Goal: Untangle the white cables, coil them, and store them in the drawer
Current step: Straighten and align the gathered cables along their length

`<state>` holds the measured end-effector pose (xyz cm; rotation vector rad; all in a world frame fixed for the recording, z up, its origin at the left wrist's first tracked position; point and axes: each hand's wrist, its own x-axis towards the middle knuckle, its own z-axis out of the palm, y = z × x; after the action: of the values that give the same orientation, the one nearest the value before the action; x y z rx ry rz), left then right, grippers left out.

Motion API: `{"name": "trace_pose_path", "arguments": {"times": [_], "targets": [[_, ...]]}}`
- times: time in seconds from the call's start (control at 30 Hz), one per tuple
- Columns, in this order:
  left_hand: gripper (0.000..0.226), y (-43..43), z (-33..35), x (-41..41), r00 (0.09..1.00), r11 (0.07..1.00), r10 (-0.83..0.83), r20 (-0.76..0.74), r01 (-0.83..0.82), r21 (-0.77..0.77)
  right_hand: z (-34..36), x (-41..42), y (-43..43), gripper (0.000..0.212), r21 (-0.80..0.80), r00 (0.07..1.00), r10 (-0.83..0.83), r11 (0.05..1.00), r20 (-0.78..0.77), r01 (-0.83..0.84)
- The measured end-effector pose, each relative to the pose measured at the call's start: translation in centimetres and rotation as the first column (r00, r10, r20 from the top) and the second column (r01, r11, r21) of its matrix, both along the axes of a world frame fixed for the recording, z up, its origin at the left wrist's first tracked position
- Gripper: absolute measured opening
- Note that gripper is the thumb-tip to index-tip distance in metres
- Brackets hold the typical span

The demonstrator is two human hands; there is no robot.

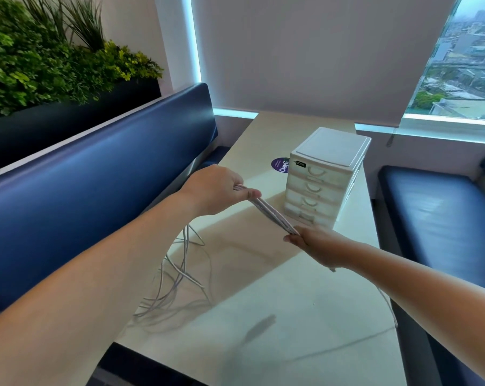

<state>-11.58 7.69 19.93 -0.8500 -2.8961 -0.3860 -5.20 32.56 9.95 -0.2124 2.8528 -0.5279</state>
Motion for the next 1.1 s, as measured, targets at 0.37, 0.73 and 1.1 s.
{"name": "trace_pose_path", "arguments": {"times": [0.37,0.73,1.1], "targets": [[0.063,-1.9,-1.7,-1.0,0.999,0.999,0.048,0.016,-0.047,-0.022,-0.6,1.9,-0.2,0.047,-0.587,0.987,-0.047,0.799,0.151,0.127],[0.061,-0.1,-2.5,-0.1,0.999,0.997,-0.041,-0.005,0.04,-0.065,-1.6,0.6,-0.1,0.043,-0.124,0.976,-0.146,0.978,0.163,0.167],[0.064,-3.1,-3.6,-1.8,0.998,0.999,0.031,0.058,-0.032,0.016,-2.8,2.2,-0.3,0.039,-0.562,0.964,-0.124,0.792,0.235,0.239]]}}
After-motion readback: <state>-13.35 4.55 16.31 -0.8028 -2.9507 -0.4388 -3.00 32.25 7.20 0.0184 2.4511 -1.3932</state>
